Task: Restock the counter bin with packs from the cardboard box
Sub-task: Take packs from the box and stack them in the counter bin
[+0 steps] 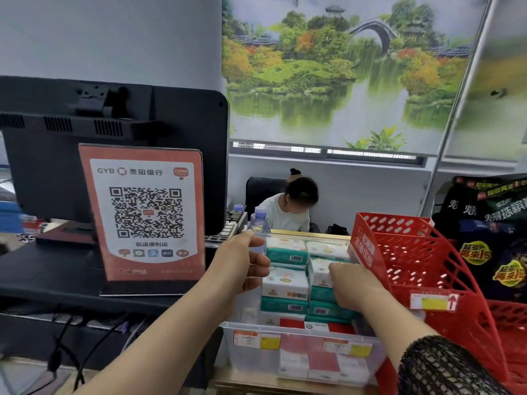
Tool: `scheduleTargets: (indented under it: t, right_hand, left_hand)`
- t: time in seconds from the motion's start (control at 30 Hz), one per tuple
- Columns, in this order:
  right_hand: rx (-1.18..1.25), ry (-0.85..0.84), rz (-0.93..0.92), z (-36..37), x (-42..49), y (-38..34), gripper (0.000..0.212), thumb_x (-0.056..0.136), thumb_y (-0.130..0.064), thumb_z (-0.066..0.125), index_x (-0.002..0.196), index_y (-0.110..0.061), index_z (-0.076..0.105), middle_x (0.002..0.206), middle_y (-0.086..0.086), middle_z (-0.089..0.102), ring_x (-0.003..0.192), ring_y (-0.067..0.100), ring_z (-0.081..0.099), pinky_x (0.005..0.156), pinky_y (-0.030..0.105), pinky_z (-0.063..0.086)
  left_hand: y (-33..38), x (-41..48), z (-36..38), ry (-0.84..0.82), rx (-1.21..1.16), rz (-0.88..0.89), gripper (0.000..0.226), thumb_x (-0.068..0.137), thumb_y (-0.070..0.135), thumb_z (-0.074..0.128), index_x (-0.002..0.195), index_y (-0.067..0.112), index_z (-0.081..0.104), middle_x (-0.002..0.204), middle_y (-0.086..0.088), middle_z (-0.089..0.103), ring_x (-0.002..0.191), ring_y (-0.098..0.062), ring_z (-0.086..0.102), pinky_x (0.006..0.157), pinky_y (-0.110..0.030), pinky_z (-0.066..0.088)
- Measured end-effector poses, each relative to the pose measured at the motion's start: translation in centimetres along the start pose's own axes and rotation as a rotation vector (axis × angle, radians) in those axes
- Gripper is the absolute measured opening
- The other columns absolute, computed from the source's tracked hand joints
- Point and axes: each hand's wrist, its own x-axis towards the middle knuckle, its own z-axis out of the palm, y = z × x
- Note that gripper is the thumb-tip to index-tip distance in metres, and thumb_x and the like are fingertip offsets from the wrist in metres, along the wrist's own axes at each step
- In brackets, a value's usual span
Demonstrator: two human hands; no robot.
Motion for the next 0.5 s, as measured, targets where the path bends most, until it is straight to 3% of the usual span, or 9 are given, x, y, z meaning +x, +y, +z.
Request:
scheduleTargets:
  t: [0.1, 0.23, 0.4, 0.5]
  right_hand:
    - [0.0, 0.014, 0.023, -0.7, -0.9, -0.2, 0.034, 0.09, -0.022, 0.053, 0.123, -0.017, 0.051, 0.127, 0.003, 0.055, 0.112, 0.02, 0.056, 0.089, 0.033, 0.051]
    - [0.107, 0.139, 0.068, -2.5, -3.2, -1.4, 0.05, 0.093, -0.027, 0.048, 0.141, -0.016, 0.036, 0.143, 0.004, 0.041, 0.129, 0.026, 0.043, 0.1, 0.041, 0.046]
    - [0.585, 0.247, 0.158, -5.1, -7.1, -5.3, 0.06, 0.1, -0.042, 0.036, 0.151, -0.017, 0.021, 0.158, 0.009, 0.022, 0.142, 0.031, 0.026, 0.114, 0.042, 0.023]
    - [0.913, 0.266, 0.202, -6.2, -9.6, -8.1, 0.056, 0.101, -0.043, 0.031, 0.15, -0.018, 0.024, 0.155, 0.007, 0.029, 0.139, 0.028, 0.032, 0.109, 0.039, 0.027]
  left_hand:
    - [0.4, -0.7, -0.6, -0.007, 0.011, 0.005, 0.033, 0.102, 0.031, 0.034, 0.109, 0.012, 0.06, 0.068, -0.007, 0.059, 0.061, -0.017, 0.054, 0.053, -0.024, 0.041]
    - [1.0, -2.0, -1.5, -0.019, 0.021, 0.01, 0.033, 0.101, 0.029, 0.035, 0.112, 0.011, 0.06, 0.072, -0.007, 0.058, 0.061, -0.017, 0.053, 0.051, -0.024, 0.041]
    - [1.0, -4.2, -3.0, -0.054, 0.002, -0.003, 0.029, 0.1, 0.029, 0.038, 0.114, 0.013, 0.058, 0.086, -0.01, 0.058, 0.067, -0.017, 0.052, 0.055, -0.025, 0.044]
    - [0.6, -5.6, -4.1, -0.068, -0.007, -0.017, 0.026, 0.1, 0.029, 0.038, 0.107, 0.014, 0.058, 0.092, -0.01, 0.058, 0.075, -0.019, 0.052, 0.059, -0.027, 0.046]
